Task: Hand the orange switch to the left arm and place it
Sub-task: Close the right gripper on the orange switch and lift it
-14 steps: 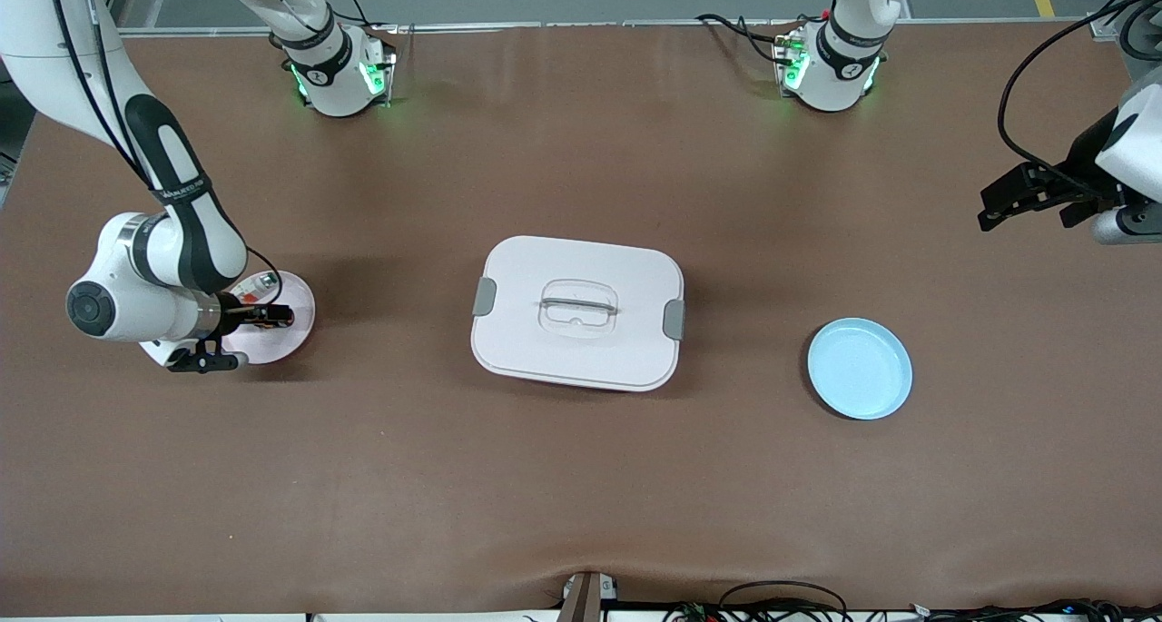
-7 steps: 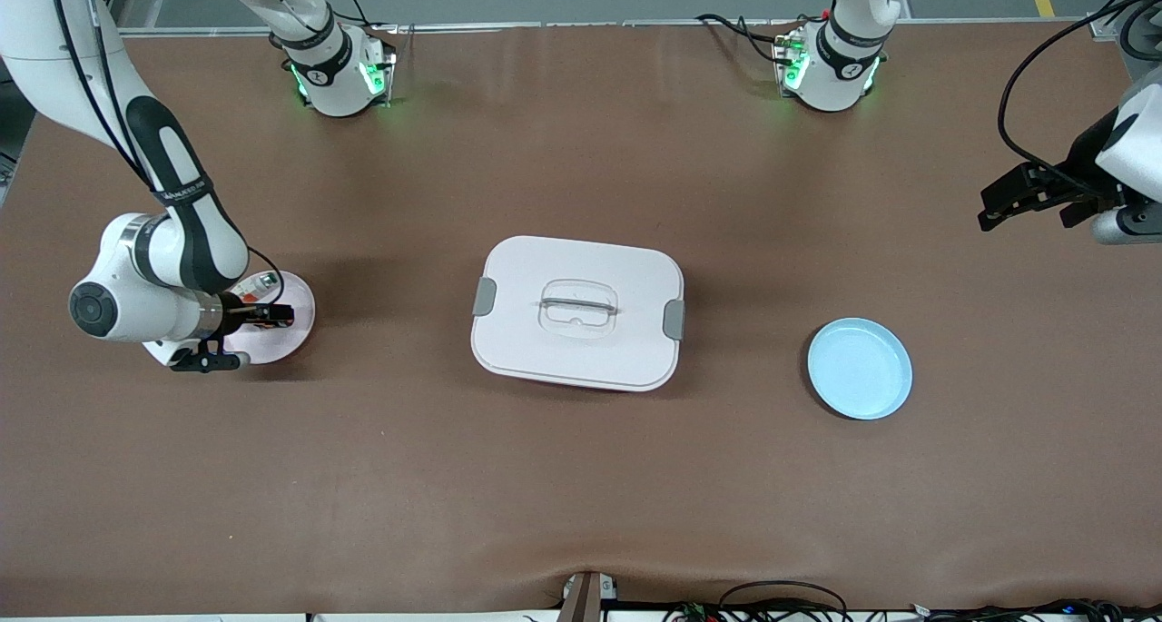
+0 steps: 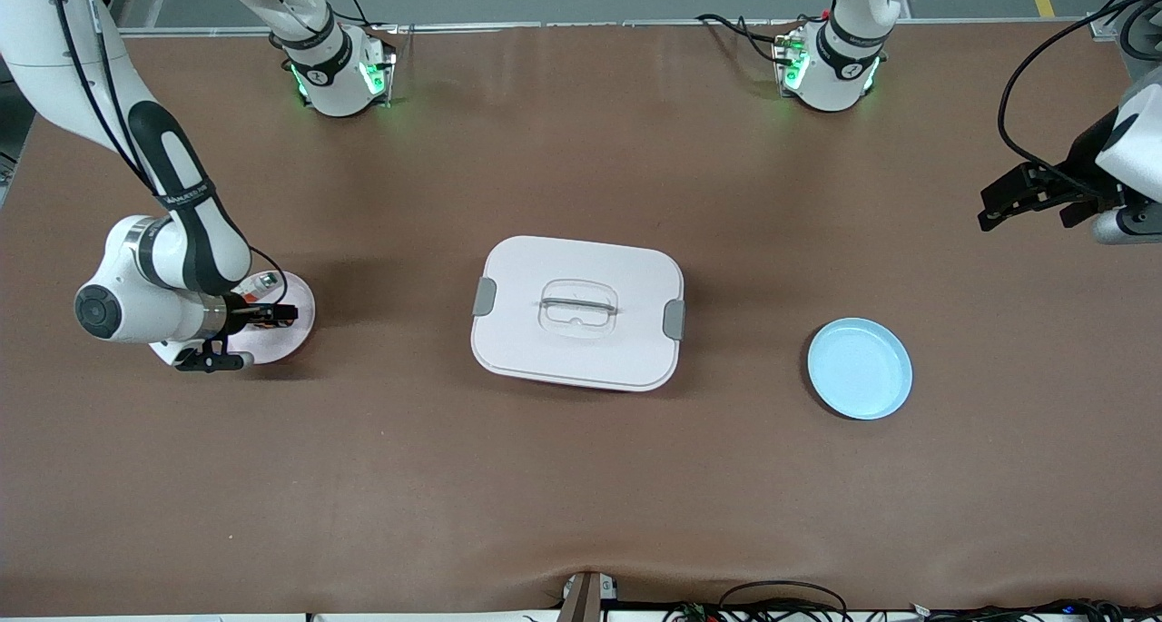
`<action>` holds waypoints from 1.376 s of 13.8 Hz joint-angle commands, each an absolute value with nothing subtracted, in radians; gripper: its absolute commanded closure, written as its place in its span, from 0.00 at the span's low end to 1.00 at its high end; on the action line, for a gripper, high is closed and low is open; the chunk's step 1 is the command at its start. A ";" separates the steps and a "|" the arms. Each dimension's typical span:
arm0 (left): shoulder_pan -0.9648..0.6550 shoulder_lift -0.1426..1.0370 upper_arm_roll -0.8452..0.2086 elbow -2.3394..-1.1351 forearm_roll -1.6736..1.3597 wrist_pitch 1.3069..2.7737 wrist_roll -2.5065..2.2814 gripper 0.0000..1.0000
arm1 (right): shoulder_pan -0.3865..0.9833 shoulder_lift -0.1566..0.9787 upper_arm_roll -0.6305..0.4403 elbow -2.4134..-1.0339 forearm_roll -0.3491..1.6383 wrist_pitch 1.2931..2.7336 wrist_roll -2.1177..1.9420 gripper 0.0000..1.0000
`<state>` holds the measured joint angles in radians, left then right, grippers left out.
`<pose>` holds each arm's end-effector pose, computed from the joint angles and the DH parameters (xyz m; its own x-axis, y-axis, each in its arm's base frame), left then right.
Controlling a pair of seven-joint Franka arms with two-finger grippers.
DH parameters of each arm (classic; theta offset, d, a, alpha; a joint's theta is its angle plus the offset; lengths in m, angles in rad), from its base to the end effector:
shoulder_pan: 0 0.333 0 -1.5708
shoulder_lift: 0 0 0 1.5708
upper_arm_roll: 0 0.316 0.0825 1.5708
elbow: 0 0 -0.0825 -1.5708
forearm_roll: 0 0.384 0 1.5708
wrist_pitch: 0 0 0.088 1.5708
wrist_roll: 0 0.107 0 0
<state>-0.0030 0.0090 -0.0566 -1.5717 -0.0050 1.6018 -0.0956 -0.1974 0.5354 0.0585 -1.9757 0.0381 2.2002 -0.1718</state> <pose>0.5594 -0.0337 0.6218 0.9991 0.0362 0.0205 0.0360 -0.9993 0.0075 0.5711 -0.0784 0.1729 0.9561 0.0176 -0.2925 -0.0134 -0.9945 -0.1038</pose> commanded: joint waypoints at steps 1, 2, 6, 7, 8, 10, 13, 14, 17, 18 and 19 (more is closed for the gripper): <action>0.000 0.017 -0.055 -1.555 -0.012 1.580 -0.074 0.00 | -0.213 0.540 0.071 -1.976 0.057 2.203 -0.173 0.00; -0.002 0.017 -0.055 -1.554 -0.012 1.582 -0.074 0.00 | -0.213 0.540 0.071 -1.974 0.057 2.198 -0.173 0.00; -0.002 0.017 -0.055 -1.554 -0.012 1.582 -0.072 0.00 | -0.210 0.538 0.071 -1.973 0.057 2.191 -0.170 0.42; 0.000 0.015 -0.055 -1.554 -0.014 1.582 -0.072 0.00 | -0.210 0.540 0.072 -1.973 0.057 2.191 -0.170 0.69; 0.000 0.015 -0.055 -1.552 -0.021 1.582 -0.072 0.00 | -0.209 0.538 0.071 -1.971 0.057 2.191 -0.169 0.93; 0.000 0.011 -0.055 -1.543 -0.061 1.582 -0.077 0.00 | -0.212 0.538 0.071 -1.970 0.057 2.189 -0.167 1.00; 0.000 0.005 -0.058 -1.534 -0.113 1.580 -0.080 0.00 | -0.213 0.532 0.072 -1.939 0.084 2.119 -0.158 1.00; 0.000 0.005 -0.058 -1.516 -0.139 1.575 -0.081 0.00 | -0.212 0.529 0.072 -1.906 0.106 2.047 -0.146 1.00; 0.000 0.006 -0.055 -1.490 -0.219 1.559 -0.083 0.00 | -0.203 0.517 0.078 -1.815 0.140 1.861 -0.036 1.00; 0.000 0.006 -0.057 -1.489 -0.247 1.559 -0.083 0.00 | -0.196 0.506 0.083 -1.789 0.143 1.811 0.025 1.00; 0.000 0.006 -0.057 -1.488 -0.282 1.557 -0.083 0.00 | -0.186 0.494 0.101 -1.769 0.146 1.766 0.091 1.00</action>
<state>-0.0032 0.0067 -0.0568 -1.5051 -0.2291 1.5805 -0.0957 -0.1955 0.5212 0.0748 -1.8046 0.1221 1.8420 -0.0119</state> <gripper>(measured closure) 0.000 0.273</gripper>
